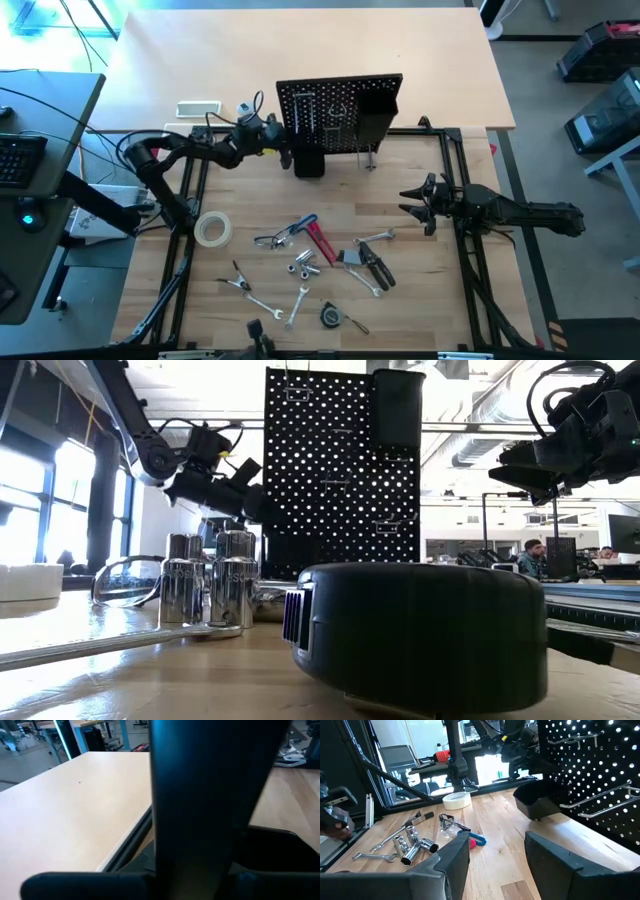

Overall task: Hang tools onto peg board
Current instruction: Adjust the peg board

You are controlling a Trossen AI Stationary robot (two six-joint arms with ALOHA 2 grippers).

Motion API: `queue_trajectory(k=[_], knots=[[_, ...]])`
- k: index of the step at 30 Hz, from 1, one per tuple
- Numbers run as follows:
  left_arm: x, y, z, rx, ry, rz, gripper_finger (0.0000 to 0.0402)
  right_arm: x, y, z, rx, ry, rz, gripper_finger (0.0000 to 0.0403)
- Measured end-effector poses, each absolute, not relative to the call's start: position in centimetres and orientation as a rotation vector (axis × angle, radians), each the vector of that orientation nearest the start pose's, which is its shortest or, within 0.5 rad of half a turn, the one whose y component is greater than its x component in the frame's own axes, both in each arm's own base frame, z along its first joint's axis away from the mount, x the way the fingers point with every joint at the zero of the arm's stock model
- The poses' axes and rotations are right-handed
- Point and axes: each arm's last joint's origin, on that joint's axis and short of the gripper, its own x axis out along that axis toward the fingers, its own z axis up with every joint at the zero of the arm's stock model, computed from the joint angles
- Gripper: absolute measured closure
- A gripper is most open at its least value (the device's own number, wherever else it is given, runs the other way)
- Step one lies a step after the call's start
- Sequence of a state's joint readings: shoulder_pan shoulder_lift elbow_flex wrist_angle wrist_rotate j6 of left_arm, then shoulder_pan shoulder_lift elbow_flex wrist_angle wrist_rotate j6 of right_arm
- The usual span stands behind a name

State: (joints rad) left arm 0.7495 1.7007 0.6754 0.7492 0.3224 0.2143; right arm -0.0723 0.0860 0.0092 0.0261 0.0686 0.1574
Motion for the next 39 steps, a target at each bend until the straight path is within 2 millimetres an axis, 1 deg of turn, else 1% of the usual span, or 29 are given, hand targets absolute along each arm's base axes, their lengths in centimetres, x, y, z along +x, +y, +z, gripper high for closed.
queue_trajectory(k=[5, 12, 16, 19, 22, 30, 39], knots=[[24.0, 22.7, 16.6, 0.083, 0.296, 0.367, 0.0356, 10.2, -0.9, 16.2, 0.157, 0.04, -0.144, 0.0217], [24.1, 24.2, 17.5, 0.115, 0.333, 0.352, 0.0348, 10.2, -0.9, 16.2, 0.156, 0.039, -0.148, 0.0217], [24.3, 24.9, 17.3, 0.118, 0.342, 0.374, 0.0335, 10.2, -1.0, 16.2, 0.148, 0.039, -0.154, 0.0217], [24.5, 25.2, 16.6, 0.118, 0.358, 0.389, 0.0322, 10.2, -1.0, 16.2, 0.148, 0.039, -0.155, 0.0217], [24.6, 25.4, 15.9, 0.105, 0.372, 0.394, 0.0307, 10.2, -1.0, 16.2, 0.148, 0.039, -0.155, 0.0217], [24.6, 25.4, 16.0, 0.096, 0.357, 0.429, 0.0257, 10.2, -1.0, 16.2, 0.148, 0.039, -0.158, 0.0217], [24.9, 25.2, 16.1, 0.062, 0.35, 0.436, 0.0186, 10.2, -1.0, 16.2, 0.15, 0.038, -0.158, 0.0217]])
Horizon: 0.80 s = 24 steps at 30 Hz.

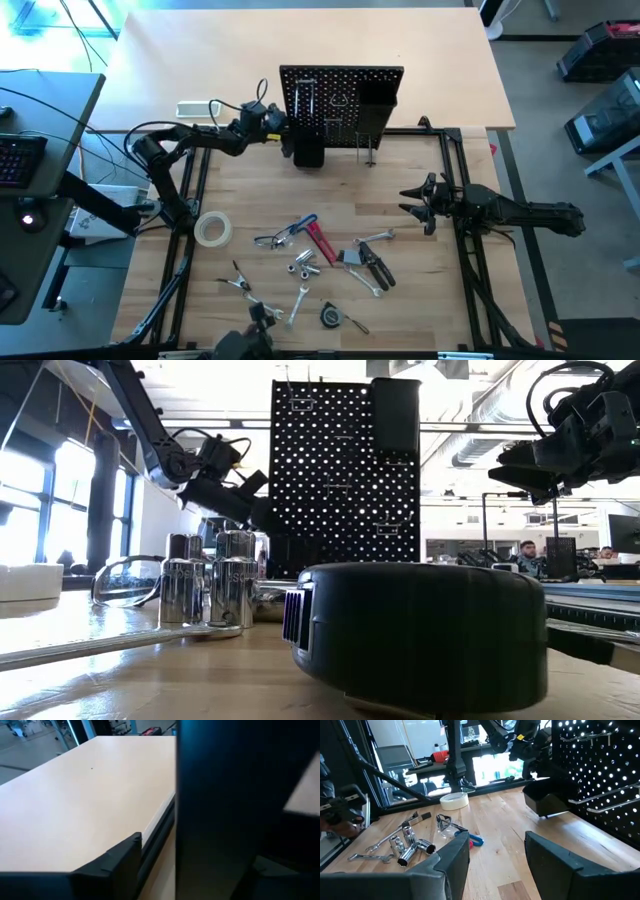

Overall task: Hang tools onto peg board
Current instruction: Adjust the peg board, then put the middle left socket into the bottom black bin on the peg board

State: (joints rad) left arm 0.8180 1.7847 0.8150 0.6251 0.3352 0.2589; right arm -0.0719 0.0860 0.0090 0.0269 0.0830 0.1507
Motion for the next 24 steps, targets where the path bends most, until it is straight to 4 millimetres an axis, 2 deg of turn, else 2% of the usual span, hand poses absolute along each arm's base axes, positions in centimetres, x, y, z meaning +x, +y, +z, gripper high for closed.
queue_trajectory(k=[9, 18, 24], knots=[[24.9, 24.8, 16.6, 0.011, 0.335, 0.406, 0.0152, 10.2, -1.0, 16.2, 0.156, 0.038, -0.156, 0.0217], [23.8, 23.6, 19.8, 0.041, 0.35, 0.405, 0.0151, 10.2, -1.0, 16.2, 0.157, 0.038, -0.154, 0.0217], [22.4, 22.2, 22.0, 0.053, 0.426, 0.425, 0.0151, 10.2, -1.0, 16.2, 0.157, 0.038, -0.153, 0.0217]])
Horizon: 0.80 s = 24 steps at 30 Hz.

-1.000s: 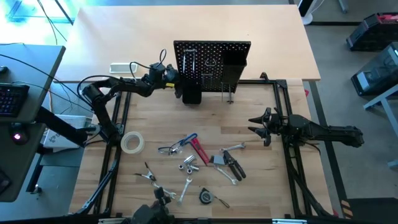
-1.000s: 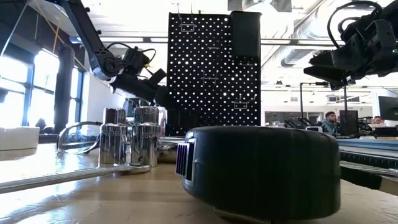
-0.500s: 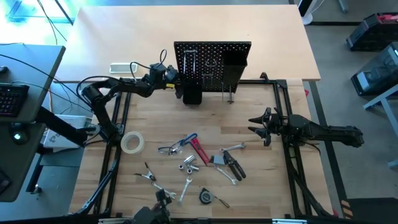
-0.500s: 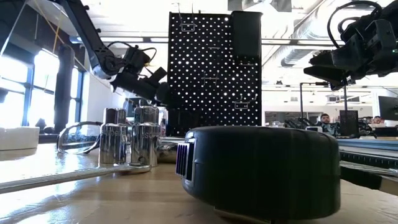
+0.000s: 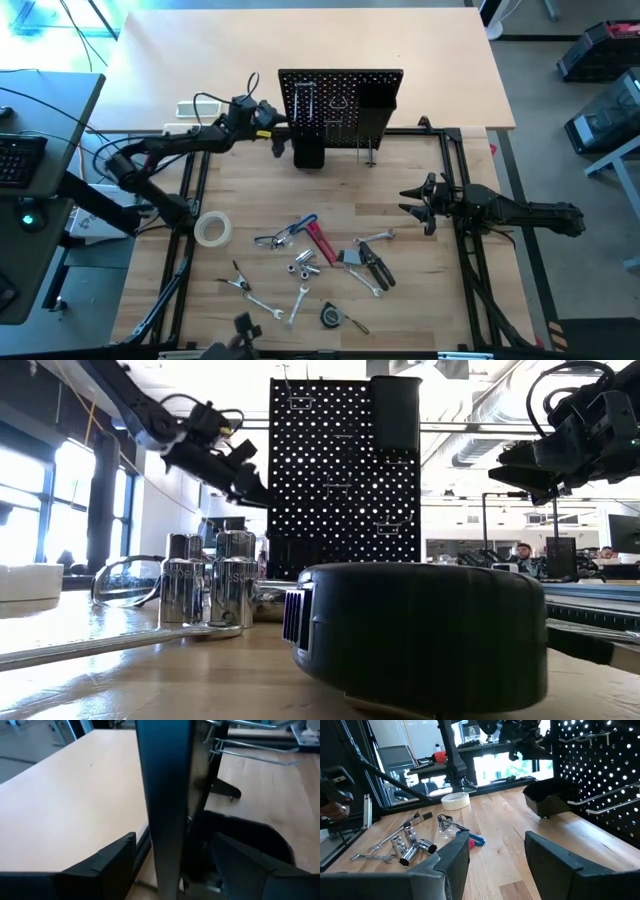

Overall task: Hang tools onto peg board
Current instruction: Put the middle left socket into the bottom black bin on the peg board

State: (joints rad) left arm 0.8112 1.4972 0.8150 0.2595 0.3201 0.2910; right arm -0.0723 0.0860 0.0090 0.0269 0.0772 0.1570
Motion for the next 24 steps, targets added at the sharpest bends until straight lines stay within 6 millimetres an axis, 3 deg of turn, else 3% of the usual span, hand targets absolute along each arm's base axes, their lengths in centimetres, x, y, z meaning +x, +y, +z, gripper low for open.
queue_trajectory(k=[5, 10, 18, 24], knots=[[21.1, 20.3, 23.4, 0.004, 0.509, 0.397, 0.0151, 10.2, -0.9, 16.2, 0.157, 0.039, -0.148, 0.0217], [20.7, 16.5, 24.0, -0.083, 0.634, 0.291, 0.0151, 10.2, -0.9, 16.2, 0.16, 0.04, -0.137, 0.0217], [22.1, 7.6, 23.5, -0.221, 0.874, 0.017, 0.0151, 10.2, -0.9, 16.2, 0.236, 0.039, -0.126, 0.0217], [24.1, -0.3, 23.6, -0.138, 0.868, -0.094, 0.0151, 10.2, -0.8, 16.2, 0.247, 0.048, -0.093, 0.0217]])
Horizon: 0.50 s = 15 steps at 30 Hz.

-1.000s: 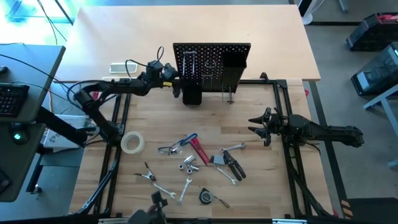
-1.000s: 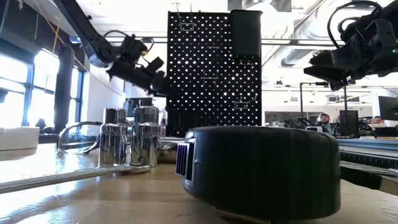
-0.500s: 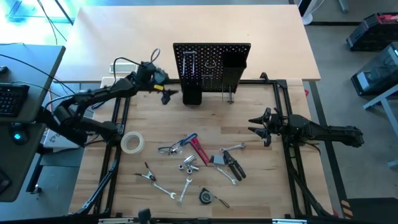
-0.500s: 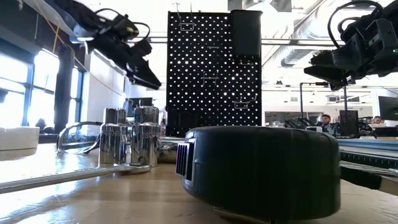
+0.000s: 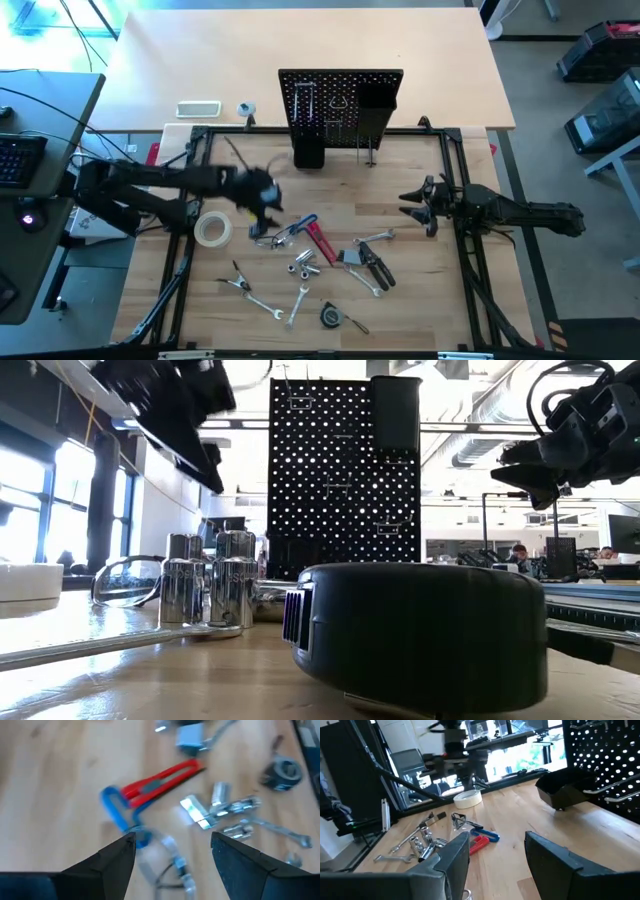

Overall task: Hang tools onto peg board
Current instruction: Put the middle left socket into the bottom black bin on the peg board

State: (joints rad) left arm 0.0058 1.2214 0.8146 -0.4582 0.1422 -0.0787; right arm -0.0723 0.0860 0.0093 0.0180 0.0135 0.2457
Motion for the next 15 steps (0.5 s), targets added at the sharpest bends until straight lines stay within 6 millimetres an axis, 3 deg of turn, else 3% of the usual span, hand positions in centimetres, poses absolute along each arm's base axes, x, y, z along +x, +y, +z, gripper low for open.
queue_trajectory(k=[4, 8, 11, 15], knots=[[25.0, -5.3, 23.3, -0.046, 0.809, -0.165, 0.0151, 10.2, -0.8, 16.1, 0.246, 0.05, -0.086, 0.0217], [25.9, -9.3, 21.5, 0.051, 0.797, -0.208, 0.0151, 10.2, -0.8, 16.1, 0.244, 0.05, -0.086, 0.0217], [26.5, -10.9, 19.1, 0.101, 0.854, -0.207, 0.0151, 10.2, -0.8, 16.1, 0.241, 0.05, -0.086, 0.0217], [27.0, -11.4, 16.9, 0.109, 0.915, -0.148, 0.0151, 10.2, -0.8, 16.1, 0.26, 0.05, -0.086, 0.0217]])
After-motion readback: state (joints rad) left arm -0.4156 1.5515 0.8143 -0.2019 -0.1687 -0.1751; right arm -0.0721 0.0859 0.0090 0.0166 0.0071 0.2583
